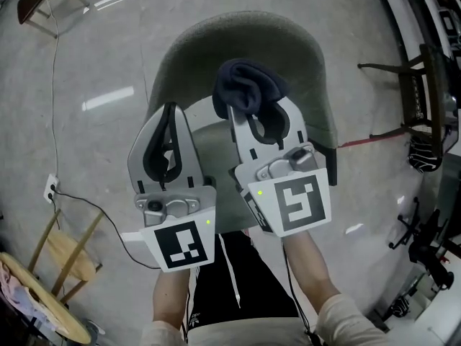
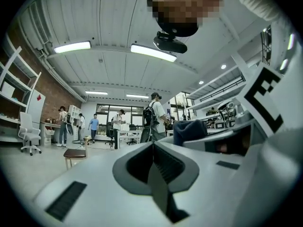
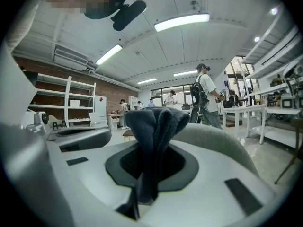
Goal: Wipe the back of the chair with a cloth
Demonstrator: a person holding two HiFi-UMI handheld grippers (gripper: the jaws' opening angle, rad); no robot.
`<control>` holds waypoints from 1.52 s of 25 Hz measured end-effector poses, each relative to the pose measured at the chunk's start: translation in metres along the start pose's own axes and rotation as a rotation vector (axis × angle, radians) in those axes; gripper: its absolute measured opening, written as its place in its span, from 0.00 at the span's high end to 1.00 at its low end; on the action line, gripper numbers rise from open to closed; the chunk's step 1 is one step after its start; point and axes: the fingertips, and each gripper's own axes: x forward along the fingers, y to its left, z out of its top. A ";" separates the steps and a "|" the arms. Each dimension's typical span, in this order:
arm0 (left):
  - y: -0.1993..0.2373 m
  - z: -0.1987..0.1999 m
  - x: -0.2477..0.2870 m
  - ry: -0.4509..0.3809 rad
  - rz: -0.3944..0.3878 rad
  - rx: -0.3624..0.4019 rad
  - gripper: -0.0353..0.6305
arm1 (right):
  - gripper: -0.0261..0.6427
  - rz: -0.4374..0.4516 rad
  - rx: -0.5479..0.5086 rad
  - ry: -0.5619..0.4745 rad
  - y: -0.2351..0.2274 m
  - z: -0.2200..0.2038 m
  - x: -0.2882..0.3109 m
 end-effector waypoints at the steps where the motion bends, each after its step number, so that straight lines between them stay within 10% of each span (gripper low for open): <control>1: 0.001 0.002 0.001 -0.005 0.002 0.003 0.92 | 0.87 0.009 0.008 -0.013 0.003 0.005 0.006; 13: 0.018 0.003 -0.012 0.012 0.020 0.029 0.92 | 0.87 0.096 0.037 -0.007 0.046 0.012 0.061; 38: -0.031 -0.019 0.004 0.057 -0.084 0.014 0.92 | 0.87 -0.433 0.000 0.073 -0.134 -0.009 -0.011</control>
